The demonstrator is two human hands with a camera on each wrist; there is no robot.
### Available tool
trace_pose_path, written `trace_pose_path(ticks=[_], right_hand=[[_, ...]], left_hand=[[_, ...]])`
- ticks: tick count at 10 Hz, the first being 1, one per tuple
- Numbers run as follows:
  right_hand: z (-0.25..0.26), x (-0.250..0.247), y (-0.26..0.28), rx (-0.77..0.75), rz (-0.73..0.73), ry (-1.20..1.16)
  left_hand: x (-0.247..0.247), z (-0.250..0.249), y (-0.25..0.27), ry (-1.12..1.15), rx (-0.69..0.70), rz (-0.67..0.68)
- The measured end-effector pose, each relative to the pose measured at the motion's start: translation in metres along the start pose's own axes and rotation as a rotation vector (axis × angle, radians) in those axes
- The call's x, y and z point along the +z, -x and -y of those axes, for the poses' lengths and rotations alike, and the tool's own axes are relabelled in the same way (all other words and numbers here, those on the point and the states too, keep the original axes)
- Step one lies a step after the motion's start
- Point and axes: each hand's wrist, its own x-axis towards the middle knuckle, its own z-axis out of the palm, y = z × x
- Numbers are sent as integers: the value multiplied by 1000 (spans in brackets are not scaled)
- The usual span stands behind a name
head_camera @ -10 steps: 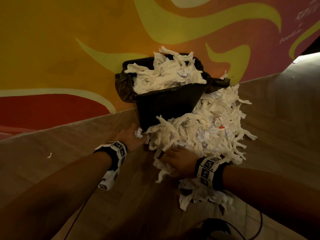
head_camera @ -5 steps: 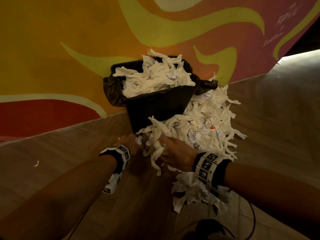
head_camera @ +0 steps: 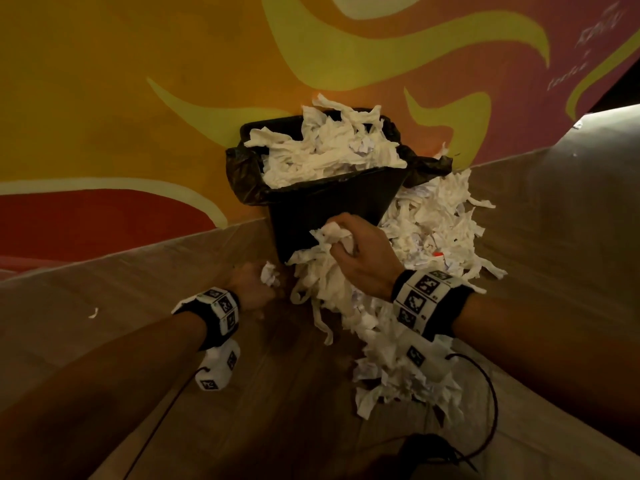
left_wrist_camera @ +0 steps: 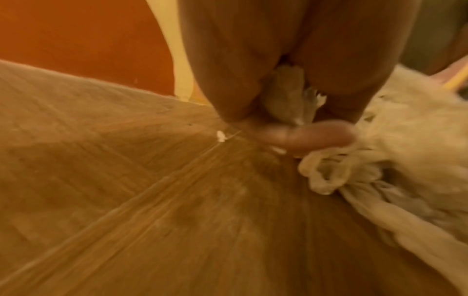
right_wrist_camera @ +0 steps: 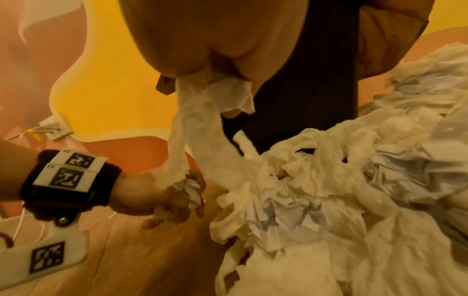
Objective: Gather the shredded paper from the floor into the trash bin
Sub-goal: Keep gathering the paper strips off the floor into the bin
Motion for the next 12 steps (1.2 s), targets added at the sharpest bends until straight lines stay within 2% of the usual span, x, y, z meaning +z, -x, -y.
trace_pose_path(ticks=[1, 2, 3, 4, 5, 6, 7, 8, 9, 10, 11, 12], right_hand=[[5, 0, -6, 33, 17, -32], [3, -1, -9, 94, 91, -68], [-2, -4, -6, 130, 174, -2], [-6, -7, -3, 184, 210, 54], [-16, -8, 1, 161, 294, 203], [-23, -9, 6, 162, 354, 241], [-26, -11, 7, 164, 326, 231], [-29, -12, 6, 144, 318, 235], [-33, -12, 5, 114, 376, 248], [-37, -4, 4, 89, 504, 360], [-40, 7, 5, 128, 587, 437], [-42, 19, 4, 85, 652, 624]], left_hand=[[6, -12, 9, -177, 100, 164], [20, -14, 11, -177, 137, 183], [30, -22, 9, -56, 105, 169], [43, -26, -5, 95, 174, 247], [45, -33, -7, -149, 148, 150], [41, -33, -12, -218, 110, 110], [29, -34, -7, -94, 188, 206], [17, -26, 1, -2, 305, 167], [0, -18, 15, 72, 416, 146], [-13, -16, 24, 160, 488, 110], [-27, -20, 33, 226, 507, 71], [-38, -22, 39, 296, 516, 34]])
